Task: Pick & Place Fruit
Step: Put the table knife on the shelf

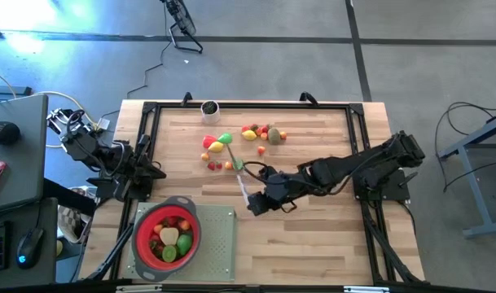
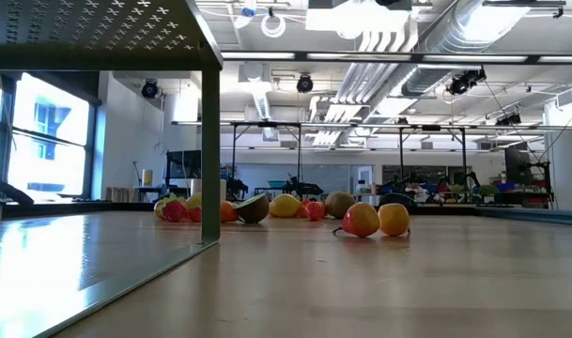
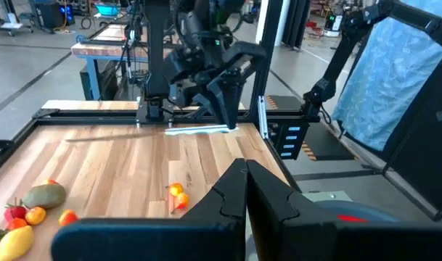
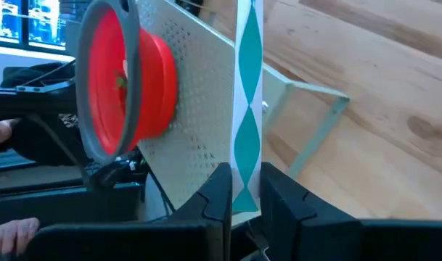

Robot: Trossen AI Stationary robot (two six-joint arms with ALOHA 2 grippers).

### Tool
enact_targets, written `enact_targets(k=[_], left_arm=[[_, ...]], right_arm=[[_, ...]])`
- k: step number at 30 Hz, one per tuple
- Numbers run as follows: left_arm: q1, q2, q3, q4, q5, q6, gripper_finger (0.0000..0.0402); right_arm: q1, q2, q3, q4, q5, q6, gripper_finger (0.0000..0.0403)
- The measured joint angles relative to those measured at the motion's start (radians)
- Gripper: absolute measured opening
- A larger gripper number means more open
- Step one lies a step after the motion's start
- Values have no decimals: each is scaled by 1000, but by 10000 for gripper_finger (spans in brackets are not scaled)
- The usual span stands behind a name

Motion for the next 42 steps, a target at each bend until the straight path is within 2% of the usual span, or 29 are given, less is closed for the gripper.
enact_targets(k=[7,16,29,42], left_arm=[[0,0,0,-25,3,0,1],[0,0,0,-28,4,0,1],[0,0,0,-30,5,9,1],[0,0,-1,-30,3,12,1]], right_arm=[[-22,0,0,75,-14,-43,41],[-27,0,0,204,-4,-13,41],[71,19,0,288,107,69,41],[154,125,0,420,165,175,41]])
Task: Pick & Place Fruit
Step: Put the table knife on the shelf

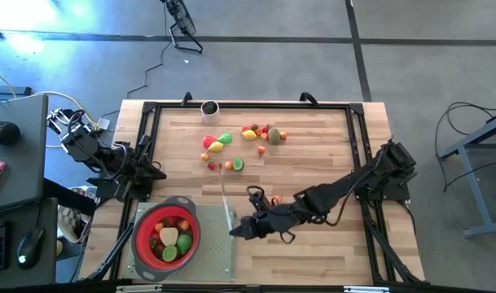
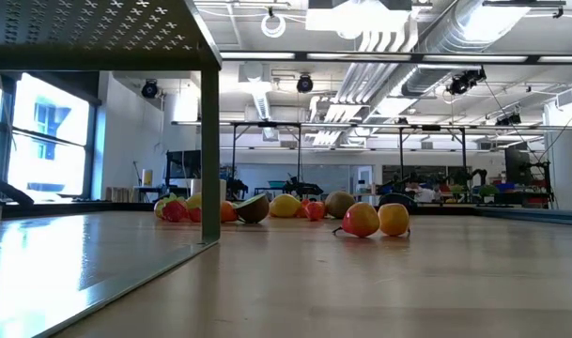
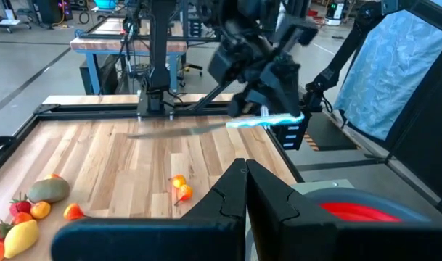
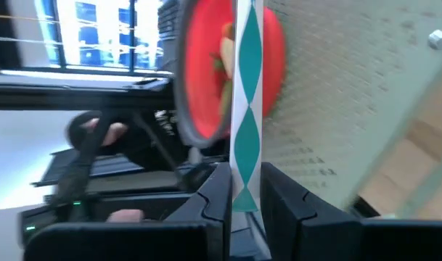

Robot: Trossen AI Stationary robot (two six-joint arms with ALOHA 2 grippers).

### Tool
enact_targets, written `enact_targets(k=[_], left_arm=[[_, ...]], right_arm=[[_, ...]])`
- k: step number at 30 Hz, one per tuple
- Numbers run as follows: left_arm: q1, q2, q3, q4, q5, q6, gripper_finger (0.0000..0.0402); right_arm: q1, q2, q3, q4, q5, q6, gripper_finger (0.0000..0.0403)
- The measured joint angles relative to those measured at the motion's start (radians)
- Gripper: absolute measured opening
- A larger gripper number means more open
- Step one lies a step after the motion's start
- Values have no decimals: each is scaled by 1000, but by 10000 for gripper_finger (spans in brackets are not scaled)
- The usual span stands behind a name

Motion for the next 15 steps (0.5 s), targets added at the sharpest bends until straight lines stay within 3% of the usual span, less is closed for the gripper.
enact_targets(k=[8,15], left_arm=[[0,0,0,0,-1,0,1],[0,0,0,11,-1,-5,1]], right_arm=[[35,54,-1,7,0,75,41],[39,91,0,29,-78,64,41]])
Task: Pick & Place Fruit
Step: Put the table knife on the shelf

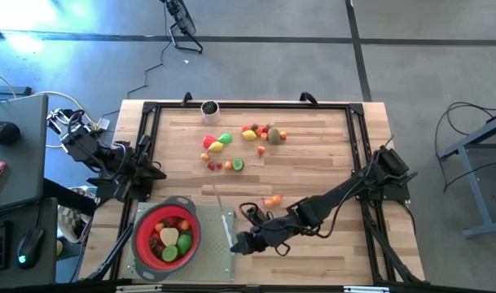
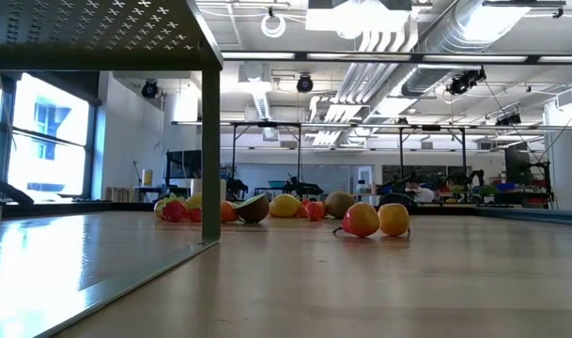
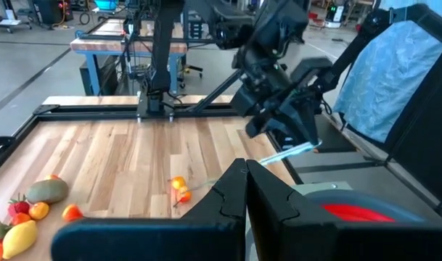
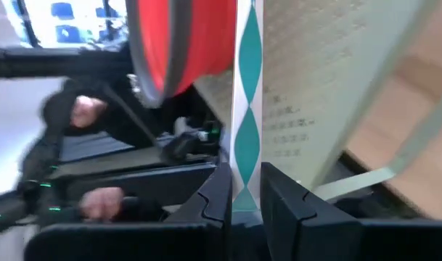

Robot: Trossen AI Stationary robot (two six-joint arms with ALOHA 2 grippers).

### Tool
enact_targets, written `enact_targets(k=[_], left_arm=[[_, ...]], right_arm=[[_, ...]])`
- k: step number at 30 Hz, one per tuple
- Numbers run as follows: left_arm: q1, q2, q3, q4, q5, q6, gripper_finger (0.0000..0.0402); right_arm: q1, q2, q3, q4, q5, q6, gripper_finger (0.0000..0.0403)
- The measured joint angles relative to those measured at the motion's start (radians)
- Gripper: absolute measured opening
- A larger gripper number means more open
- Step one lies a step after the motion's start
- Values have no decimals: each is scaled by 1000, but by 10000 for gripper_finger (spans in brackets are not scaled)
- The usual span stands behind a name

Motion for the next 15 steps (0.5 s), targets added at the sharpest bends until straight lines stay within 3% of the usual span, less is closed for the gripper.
enact_targets(k=[15], left_arm=[[0,39,0,197,-2,-27,1]], right_arm=[[-37,-96,0,20,111,-391,41]])
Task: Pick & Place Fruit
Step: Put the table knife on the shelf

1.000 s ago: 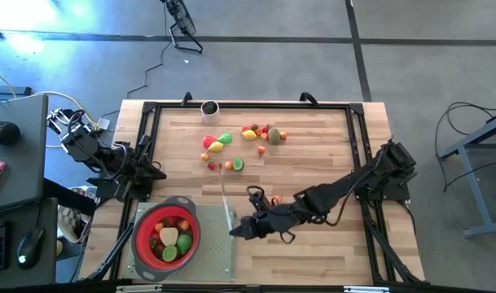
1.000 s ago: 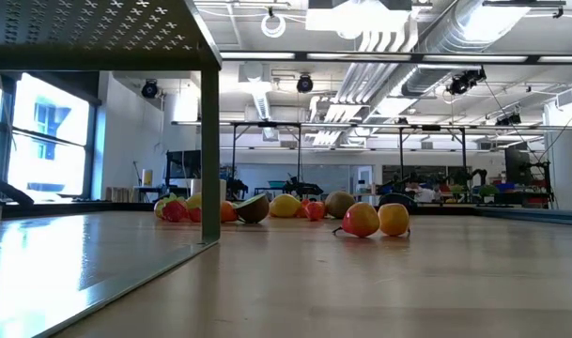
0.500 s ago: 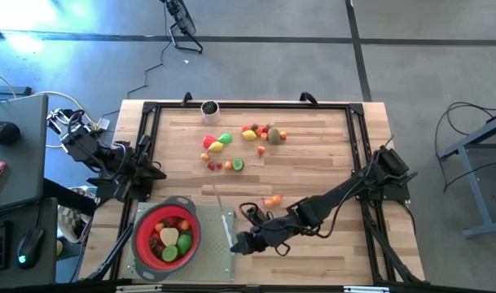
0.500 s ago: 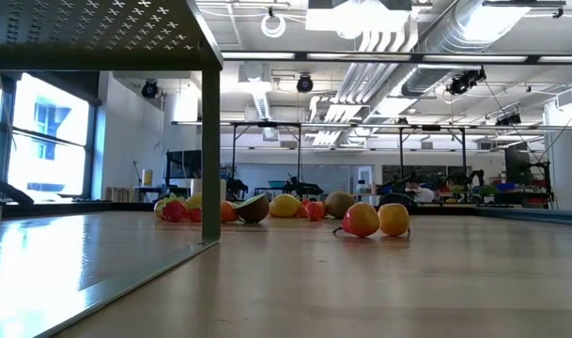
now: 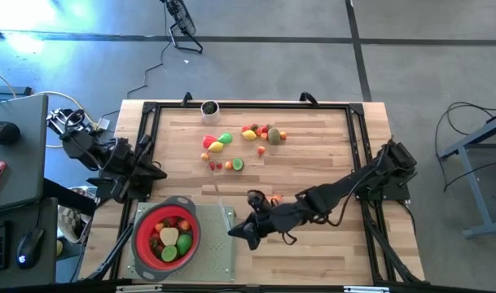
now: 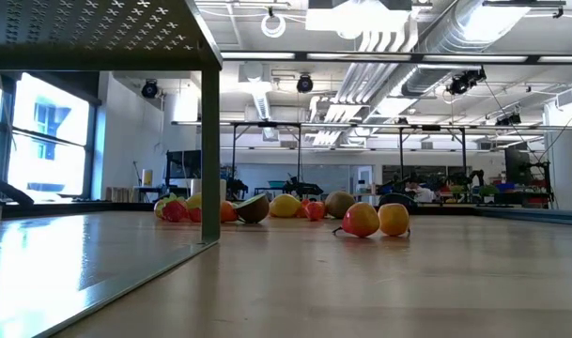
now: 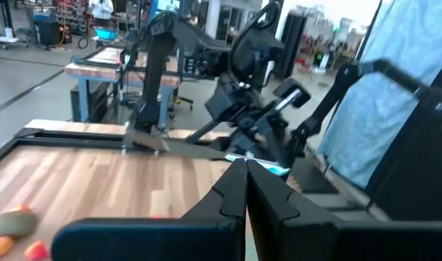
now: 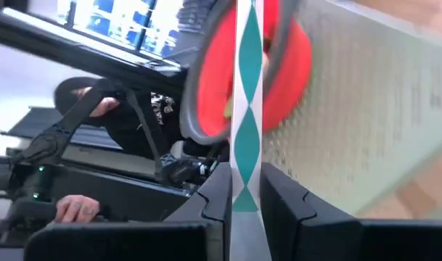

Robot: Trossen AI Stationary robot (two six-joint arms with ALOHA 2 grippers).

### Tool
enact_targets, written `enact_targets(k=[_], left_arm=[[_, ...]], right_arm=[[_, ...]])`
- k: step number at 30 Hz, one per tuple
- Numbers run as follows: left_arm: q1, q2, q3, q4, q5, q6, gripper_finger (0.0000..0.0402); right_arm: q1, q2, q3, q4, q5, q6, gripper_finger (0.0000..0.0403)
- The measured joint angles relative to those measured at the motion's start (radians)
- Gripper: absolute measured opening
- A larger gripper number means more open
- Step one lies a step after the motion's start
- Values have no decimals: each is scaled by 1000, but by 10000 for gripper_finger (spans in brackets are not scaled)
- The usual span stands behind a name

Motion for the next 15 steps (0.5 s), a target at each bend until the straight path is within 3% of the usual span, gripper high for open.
enact_targets(k=[10,15], left_arm=[[0,82,0,119,0,1,1],[0,96,0,151,13,11,1]], right_arm=[[-43,-6,0,91,-29,-243,41],[-48,-6,0,274,-66,-404,41]])
